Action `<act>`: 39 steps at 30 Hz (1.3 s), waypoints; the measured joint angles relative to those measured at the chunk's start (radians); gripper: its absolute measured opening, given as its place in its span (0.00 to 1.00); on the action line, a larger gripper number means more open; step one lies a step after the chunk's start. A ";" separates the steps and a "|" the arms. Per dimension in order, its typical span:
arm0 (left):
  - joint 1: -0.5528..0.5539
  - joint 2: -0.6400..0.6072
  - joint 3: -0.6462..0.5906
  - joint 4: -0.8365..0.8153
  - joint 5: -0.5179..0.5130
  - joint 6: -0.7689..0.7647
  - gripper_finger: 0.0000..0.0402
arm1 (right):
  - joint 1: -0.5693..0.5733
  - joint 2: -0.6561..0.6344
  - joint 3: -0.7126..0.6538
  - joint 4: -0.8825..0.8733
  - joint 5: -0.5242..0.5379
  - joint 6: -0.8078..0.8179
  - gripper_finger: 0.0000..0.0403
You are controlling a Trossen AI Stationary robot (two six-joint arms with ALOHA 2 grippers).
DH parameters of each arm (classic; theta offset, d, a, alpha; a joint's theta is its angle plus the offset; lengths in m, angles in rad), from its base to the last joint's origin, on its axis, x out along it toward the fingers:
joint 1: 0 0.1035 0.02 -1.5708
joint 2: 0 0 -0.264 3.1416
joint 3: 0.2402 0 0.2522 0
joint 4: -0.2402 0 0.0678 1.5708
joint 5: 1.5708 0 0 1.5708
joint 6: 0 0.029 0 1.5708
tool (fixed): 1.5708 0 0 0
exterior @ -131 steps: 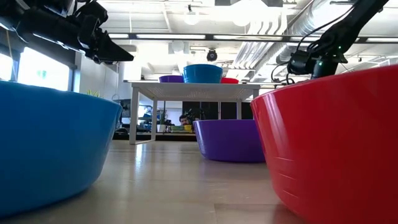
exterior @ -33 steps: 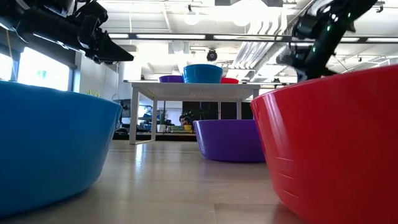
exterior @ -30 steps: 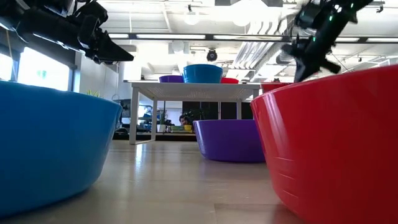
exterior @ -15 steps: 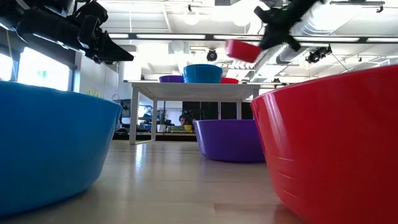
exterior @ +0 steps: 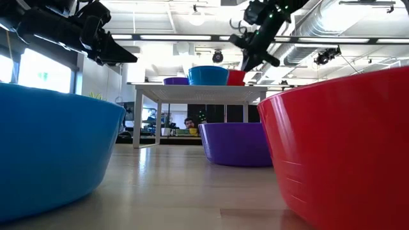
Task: Pick & Place Mini bowls
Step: Stack the red bowl on the red bowl on the shelf, then stack the purple bowl on the purple bowl on the shelf
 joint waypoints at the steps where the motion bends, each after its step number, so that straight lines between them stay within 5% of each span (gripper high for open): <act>1: 0.000 0.000 0.000 0.000 0.000 0.000 0.01 | 0.000 0.007 0.000 -0.001 -0.001 0.000 0.00; 20: 0.000 0.000 0.000 0.000 0.000 0.000 0.01 | 0.003 0.019 0.000 -0.003 -0.001 -0.046 0.13; 29: 0.000 0.000 0.000 0.000 0.000 0.000 0.01 | 0.047 -0.021 -0.005 0.024 -0.024 -0.247 0.02; 39: 0.000 0.000 0.000 -0.002 0.036 -0.030 0.01 | 0.160 -0.310 -0.504 0.605 -0.109 -0.398 0.01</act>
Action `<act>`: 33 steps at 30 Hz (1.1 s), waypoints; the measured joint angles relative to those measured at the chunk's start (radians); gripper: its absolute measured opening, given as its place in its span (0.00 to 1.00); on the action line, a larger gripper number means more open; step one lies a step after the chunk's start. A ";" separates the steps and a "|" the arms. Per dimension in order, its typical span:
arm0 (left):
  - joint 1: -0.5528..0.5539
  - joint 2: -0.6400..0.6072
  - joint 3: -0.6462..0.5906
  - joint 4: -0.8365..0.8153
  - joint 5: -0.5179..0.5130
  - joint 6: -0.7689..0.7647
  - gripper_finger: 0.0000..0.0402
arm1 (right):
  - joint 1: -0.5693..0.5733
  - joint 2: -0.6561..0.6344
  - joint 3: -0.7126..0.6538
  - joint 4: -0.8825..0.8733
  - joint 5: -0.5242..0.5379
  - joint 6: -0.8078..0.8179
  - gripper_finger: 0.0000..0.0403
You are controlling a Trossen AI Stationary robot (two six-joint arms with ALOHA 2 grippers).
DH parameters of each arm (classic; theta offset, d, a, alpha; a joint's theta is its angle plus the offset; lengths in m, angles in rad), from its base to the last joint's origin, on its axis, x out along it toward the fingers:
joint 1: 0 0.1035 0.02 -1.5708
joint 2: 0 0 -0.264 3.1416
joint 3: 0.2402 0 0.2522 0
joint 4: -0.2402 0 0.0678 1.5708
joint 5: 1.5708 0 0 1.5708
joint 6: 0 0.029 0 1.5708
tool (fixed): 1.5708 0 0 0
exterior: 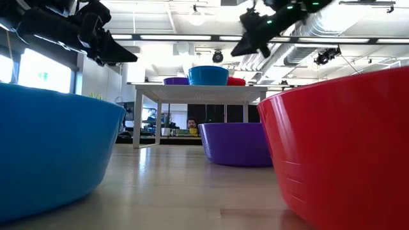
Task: Pick & Place Mini bowls
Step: Stack the purple bowl on the purple bowl on the shelf
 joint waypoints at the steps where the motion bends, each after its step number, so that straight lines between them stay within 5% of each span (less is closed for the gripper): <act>1: 0.000 0.000 0.000 0.000 0.000 -0.009 0.01 | 0.013 -0.037 -0.051 0.039 0.000 -0.014 0.01; 9: 0.000 0.032 0.000 0.002 0.011 -0.085 0.01 | 0.114 -0.311 -0.401 0.289 0.067 -0.055 0.00; 16: -0.007 0.035 0.000 -0.012 0.218 -0.083 0.01 | 0.183 -0.481 -0.626 0.457 0.067 -0.055 0.00; 19: -0.050 0.035 0.000 -0.017 0.223 -0.083 0.01 | 0.202 -0.521 -0.704 0.519 0.068 -0.056 0.01; 33: -0.377 0.100 0.065 -0.128 -0.090 -0.084 0.01 | 0.213 -0.552 -0.833 0.650 0.093 -0.055 0.01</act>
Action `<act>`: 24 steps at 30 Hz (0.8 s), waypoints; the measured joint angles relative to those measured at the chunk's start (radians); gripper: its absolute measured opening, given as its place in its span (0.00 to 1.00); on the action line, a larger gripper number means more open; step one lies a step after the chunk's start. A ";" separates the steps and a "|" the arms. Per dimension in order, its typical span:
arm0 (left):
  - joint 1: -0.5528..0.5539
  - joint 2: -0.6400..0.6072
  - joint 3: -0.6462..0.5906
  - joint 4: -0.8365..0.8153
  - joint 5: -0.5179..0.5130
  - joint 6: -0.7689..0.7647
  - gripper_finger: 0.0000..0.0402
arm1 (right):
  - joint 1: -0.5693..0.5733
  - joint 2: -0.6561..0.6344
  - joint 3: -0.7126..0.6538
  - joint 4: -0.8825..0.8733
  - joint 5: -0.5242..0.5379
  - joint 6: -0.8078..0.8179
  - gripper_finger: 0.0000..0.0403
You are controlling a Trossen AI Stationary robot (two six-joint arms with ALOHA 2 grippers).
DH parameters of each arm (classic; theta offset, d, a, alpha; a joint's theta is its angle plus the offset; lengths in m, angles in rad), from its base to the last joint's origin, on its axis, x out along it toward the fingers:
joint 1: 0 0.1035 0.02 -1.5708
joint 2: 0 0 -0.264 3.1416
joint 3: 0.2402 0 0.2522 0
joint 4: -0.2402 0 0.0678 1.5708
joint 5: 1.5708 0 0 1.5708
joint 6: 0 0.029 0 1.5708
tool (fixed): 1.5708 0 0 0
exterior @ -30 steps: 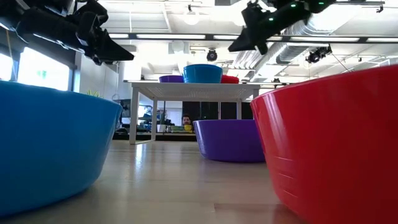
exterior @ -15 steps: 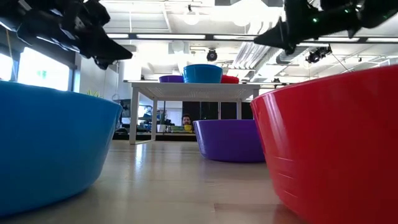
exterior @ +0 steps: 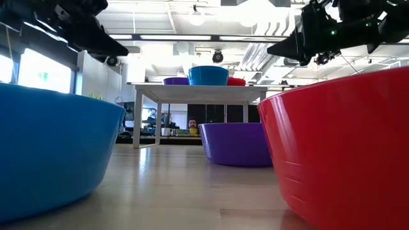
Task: Pick & Place Mini bowls
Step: Stack the purple bowl on the purple bowl on the shelf
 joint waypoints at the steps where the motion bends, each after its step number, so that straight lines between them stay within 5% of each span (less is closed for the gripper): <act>1: -0.020 0.020 0.015 -0.019 -0.019 -0.002 0.01 | 0.000 0.000 0.000 0.000 0.000 0.000 0.01; 12: -0.159 0.233 0.172 -0.134 -0.148 -0.023 0.01 | 0.000 0.000 0.000 -0.016 -0.004 0.008 0.01; 24: -0.180 0.370 0.307 -0.331 -0.155 -0.138 0.01 | 0.000 0.001 0.000 -0.023 -0.005 0.008 0.01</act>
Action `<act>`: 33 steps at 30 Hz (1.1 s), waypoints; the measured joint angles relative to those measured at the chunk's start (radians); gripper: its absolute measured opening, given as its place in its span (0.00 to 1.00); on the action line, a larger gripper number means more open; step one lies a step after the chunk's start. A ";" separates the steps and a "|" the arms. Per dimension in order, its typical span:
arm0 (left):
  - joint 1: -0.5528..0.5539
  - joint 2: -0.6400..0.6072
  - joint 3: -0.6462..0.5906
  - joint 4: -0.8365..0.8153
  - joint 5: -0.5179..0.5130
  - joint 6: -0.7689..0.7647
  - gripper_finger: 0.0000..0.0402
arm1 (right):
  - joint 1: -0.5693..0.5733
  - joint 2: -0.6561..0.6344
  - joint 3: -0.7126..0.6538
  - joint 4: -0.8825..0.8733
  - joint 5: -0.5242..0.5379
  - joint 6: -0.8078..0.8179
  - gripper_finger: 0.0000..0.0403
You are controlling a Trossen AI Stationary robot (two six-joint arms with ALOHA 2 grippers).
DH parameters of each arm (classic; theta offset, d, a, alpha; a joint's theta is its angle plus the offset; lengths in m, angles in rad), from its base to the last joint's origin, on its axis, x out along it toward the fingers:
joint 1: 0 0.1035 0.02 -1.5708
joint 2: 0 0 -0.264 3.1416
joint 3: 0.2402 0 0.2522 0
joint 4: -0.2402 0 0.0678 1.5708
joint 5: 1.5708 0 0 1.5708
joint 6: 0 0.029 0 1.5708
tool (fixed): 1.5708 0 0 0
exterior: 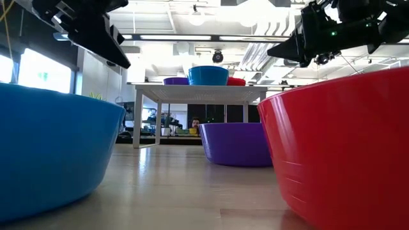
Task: Pick & Place Mini bowls
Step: Stack the purple bowl on the purple bowl on the shelf
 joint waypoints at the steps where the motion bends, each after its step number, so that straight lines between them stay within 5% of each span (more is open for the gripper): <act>1: 0.000 0.004 0.007 -0.011 0.007 -0.011 0.01 | 0.000 0.000 0.000 -0.001 0.000 0.000 0.00; 22: 0.000 0.013 0.026 -0.028 0.053 0.010 0.01 | 0.000 0.000 0.000 -0.016 0.001 0.000 0.00; 33: 0.001 0.013 -0.212 0.408 0.080 0.152 0.01 | 0.000 0.000 0.000 -0.023 0.000 0.001 0.01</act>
